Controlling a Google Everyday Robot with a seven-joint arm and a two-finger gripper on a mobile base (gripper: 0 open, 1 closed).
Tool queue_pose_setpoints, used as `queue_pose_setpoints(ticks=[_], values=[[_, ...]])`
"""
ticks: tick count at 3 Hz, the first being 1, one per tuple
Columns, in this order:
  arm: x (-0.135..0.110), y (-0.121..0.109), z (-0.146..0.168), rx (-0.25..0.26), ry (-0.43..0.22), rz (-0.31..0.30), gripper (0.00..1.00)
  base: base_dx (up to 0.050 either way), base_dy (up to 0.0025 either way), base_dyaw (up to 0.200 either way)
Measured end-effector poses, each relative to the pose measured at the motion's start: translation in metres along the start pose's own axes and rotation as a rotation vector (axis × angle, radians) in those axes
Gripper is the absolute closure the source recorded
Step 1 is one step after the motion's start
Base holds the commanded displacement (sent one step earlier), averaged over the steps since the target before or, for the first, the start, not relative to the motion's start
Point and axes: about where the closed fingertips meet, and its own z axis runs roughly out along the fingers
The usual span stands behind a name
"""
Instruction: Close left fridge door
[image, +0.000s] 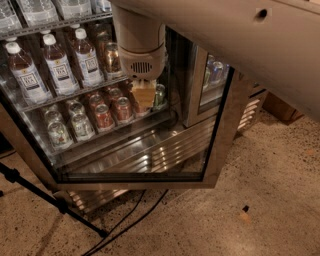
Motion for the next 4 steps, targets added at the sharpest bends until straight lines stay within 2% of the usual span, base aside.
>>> queue_pose_setpoints(ticks=[4], values=[[0.0,0.0,0.0,0.0,0.0,0.0,1.0,0.05,-0.00001,0.0]])
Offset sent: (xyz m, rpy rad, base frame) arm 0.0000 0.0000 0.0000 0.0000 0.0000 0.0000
